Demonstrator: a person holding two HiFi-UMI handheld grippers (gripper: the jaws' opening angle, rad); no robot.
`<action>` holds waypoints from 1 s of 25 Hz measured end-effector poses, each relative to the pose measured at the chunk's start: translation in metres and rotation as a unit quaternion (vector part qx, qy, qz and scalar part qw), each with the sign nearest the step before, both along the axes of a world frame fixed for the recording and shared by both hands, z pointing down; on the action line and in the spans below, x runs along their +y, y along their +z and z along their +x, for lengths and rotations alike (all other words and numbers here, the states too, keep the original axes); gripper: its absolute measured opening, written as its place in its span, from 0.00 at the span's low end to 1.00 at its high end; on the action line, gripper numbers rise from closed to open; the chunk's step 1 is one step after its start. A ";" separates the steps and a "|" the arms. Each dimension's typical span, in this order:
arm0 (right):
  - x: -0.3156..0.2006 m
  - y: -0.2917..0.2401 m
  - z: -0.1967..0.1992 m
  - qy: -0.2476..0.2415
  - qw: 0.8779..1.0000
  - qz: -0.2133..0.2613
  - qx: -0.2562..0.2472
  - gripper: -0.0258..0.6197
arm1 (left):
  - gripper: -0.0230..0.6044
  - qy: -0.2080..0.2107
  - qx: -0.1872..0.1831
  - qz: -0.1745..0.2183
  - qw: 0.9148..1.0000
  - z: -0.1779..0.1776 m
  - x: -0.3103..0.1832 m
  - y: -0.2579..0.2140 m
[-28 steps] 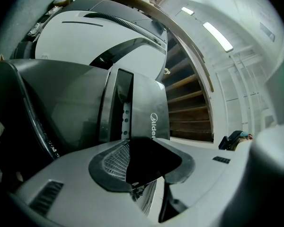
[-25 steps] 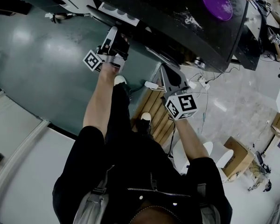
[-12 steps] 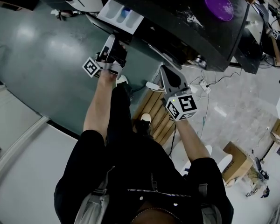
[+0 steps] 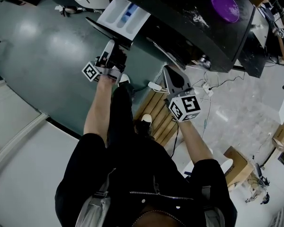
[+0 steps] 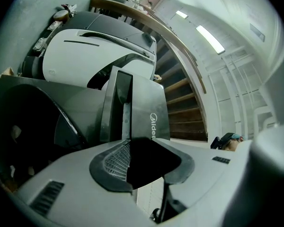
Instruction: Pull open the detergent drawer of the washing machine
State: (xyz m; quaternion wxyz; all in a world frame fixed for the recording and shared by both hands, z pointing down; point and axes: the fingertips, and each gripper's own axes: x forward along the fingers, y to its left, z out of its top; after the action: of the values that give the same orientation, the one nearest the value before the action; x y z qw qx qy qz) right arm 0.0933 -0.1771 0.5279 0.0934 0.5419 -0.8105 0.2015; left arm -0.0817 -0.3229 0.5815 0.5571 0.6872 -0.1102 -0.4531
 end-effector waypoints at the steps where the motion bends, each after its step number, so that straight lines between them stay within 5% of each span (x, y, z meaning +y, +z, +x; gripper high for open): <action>1: 0.001 0.000 -0.001 -0.001 1.000 -0.001 0.000 0.05 | 0.24 -0.001 0.000 0.000 1.000 -0.003 0.003 0.001; 9: 0.010 -0.003 -0.003 -0.008 1.000 0.001 0.005 0.05 | 0.22 0.001 -0.036 -0.002 0.999 -0.005 0.010 0.004; 12: 0.015 -0.006 -0.003 -0.007 1.000 0.004 0.009 0.05 | 0.18 -0.022 -0.116 -0.021 0.993 -0.009 0.013 0.015; 15: 0.021 -0.010 -0.004 -0.007 1.000 0.009 0.012 0.05 | 0.11 -0.045 -0.222 -0.025 0.974 -0.017 0.020 0.018; 20: 0.034 -0.018 -0.006 -0.006 1.000 0.012 0.027 0.05 | 0.07 -0.065 -0.401 0.020 0.913 -0.025 0.041 0.000; 22: 0.037 -0.024 -0.007 -0.005 0.999 0.021 0.034 0.05 | 0.07 -0.071 -0.473 0.039 0.877 -0.030 0.048 -0.007; 25: 0.045 -0.038 -0.008 -0.004 0.999 0.035 0.040 0.05 | 0.07 -0.072 -0.576 0.069 0.812 -0.035 0.068 -0.017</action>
State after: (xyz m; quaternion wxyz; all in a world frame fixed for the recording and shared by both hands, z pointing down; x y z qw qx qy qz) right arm 0.0854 -0.1316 0.4900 0.1076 0.5493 -0.8148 0.1508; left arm -0.1166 -0.2549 0.5647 0.3090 0.8488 -0.4285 -0.0195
